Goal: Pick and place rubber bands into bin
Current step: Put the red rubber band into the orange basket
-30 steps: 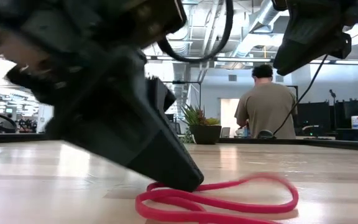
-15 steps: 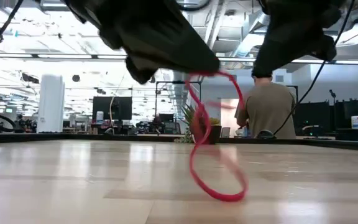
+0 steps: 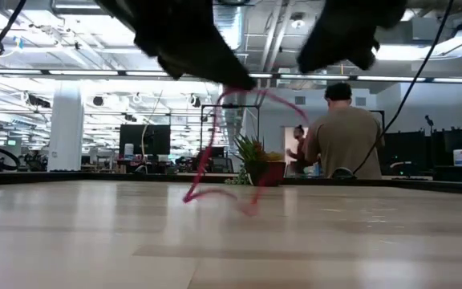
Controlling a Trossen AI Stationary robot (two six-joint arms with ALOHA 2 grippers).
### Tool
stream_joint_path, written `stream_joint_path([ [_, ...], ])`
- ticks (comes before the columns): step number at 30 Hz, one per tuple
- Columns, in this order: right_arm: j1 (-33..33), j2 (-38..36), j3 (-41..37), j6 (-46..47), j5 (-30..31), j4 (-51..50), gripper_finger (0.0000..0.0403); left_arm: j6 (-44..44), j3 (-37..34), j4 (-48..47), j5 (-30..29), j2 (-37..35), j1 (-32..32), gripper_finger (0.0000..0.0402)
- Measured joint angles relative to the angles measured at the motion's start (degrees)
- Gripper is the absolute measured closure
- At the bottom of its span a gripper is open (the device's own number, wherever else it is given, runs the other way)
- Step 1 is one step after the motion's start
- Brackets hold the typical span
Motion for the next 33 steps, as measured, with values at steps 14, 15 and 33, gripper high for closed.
stream_joint_path([
  [14,-0.06,4.91,0.13,-9.54,-1.45,8.44,0.0322,8.62,0.07,8.96,-4.71,-0.44,0.37,0.0401],
  [15,-0.35,5.82,0.06,-9.55,-1.92,8.08,0.0322,9.47,0.07,9.28,-4.75,-0.56,0.35,0.0401],
  [33,-1.44,10.10,-0.01,-6.02,-7.01,10.25,0.0352,12.06,0.07,5.67,-3.85,-0.64,1.62,0.0401],
])
